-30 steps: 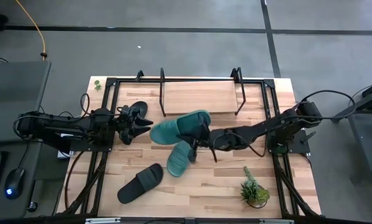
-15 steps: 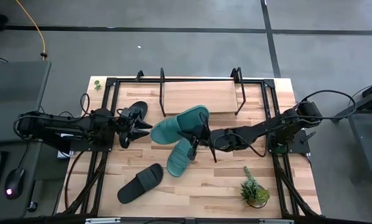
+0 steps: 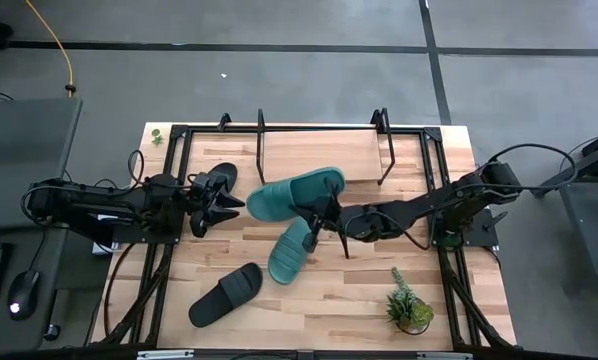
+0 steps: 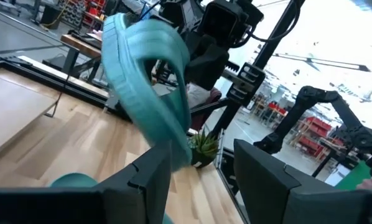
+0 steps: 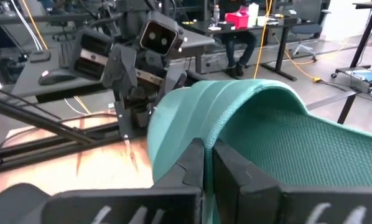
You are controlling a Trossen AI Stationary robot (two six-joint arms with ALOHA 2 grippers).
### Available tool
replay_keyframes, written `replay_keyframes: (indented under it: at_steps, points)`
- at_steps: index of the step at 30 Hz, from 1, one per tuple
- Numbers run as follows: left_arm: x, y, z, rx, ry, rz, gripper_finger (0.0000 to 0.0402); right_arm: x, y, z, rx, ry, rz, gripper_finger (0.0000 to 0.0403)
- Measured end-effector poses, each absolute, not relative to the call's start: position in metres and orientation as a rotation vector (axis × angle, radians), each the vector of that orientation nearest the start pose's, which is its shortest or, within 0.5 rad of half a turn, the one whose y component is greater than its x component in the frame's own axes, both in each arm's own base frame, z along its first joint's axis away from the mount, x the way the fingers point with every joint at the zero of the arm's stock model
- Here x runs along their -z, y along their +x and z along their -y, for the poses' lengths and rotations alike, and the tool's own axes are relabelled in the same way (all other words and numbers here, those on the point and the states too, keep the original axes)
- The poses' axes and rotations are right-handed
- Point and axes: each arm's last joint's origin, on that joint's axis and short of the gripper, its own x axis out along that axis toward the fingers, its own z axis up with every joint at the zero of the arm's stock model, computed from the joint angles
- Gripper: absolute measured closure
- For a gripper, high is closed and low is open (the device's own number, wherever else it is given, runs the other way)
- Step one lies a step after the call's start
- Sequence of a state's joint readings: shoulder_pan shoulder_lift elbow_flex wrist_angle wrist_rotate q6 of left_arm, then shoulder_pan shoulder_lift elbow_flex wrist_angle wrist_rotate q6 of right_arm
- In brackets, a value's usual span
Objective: Pick and place slides into the shelf
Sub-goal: Put the bottom green slipper on the shelf
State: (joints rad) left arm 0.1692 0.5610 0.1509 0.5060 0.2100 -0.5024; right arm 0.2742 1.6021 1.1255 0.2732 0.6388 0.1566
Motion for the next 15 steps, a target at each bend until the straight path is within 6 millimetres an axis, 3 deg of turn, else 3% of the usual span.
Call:
replay_keyframes:
  at_steps: [9,15]
  points:
    - [-0.2056,0.1445,-0.0192,0.033,-0.5,0.051,0.0241,-0.2901,0.3537,-0.0814,0.382,0.057,-0.154,0.0403]
    - [-0.2054,0.149,-0.0206,0.015,-0.523,0.07,0.019,-0.29,0.3538,-0.0817,0.372,0.064,-0.155,0.0403]
